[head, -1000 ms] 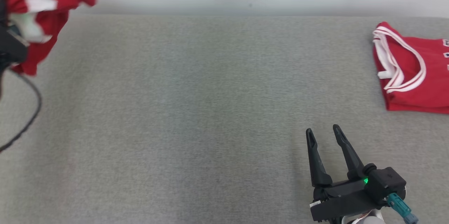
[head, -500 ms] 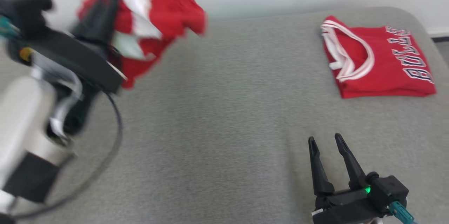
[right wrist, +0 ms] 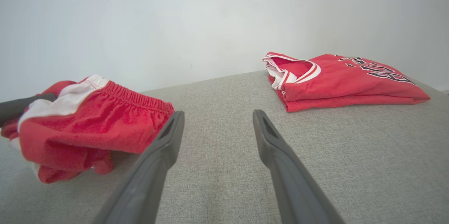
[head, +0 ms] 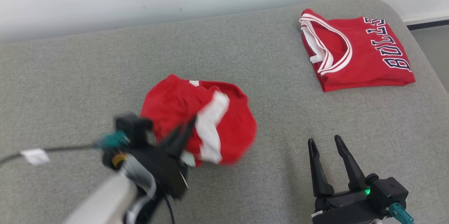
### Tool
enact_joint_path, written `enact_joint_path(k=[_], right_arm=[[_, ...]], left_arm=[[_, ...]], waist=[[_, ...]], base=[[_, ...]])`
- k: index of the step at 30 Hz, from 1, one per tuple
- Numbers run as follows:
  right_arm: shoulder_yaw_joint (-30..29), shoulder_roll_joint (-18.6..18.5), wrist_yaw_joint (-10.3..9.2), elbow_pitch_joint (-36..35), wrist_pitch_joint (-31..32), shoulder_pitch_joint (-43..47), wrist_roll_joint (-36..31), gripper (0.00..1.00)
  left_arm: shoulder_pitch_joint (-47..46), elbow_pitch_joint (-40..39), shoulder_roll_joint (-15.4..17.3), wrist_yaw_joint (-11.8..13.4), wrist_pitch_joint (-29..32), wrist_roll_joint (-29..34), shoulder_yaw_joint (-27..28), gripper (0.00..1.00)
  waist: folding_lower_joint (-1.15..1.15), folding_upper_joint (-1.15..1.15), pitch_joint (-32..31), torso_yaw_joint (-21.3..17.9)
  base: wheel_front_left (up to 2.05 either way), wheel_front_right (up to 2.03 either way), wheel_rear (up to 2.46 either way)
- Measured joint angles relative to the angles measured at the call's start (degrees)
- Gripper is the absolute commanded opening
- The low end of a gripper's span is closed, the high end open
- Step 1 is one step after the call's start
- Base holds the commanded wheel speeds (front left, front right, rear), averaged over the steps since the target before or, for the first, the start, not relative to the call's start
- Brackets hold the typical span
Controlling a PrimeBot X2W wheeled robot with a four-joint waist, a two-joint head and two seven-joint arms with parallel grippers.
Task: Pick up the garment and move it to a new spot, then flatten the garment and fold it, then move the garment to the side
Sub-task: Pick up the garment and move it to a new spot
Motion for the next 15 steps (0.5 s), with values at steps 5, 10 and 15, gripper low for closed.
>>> enact_joint_path(k=[5, 10, 15], right_arm=[[0.1, 0.0, 0.00, 0.5, 0.0, 0.1, -0.1, 1.00], [0.2, 0.0, 0.00, 0.9, 0.0, 0.3, -0.3, 1.00], [-1.2, 0.0, 0.00, 0.6, 0.0, 0.7, -0.5, 1.00]], left_arm=[[2.9, 5.4, -3.2, -1.2, -3.0, 1.5, -3.2, 0.18], [2.7, 6.0, -5.2, -2.3, -9.3, 4.2, -3.5, 1.00], [3.1, 5.8, -4.7, -0.9, -12.9, 5.1, 1.1, 1.00]], waist=[[0.00, 0.00, -0.6, 0.7], [0.00, 0.00, -2.0, 1.6], [0.00, 0.00, -3.8, 2.8]], base=[[0.00, 0.00, 0.00], [0.00, 0.00, 0.00], [0.00, 0.00, 0.00]])
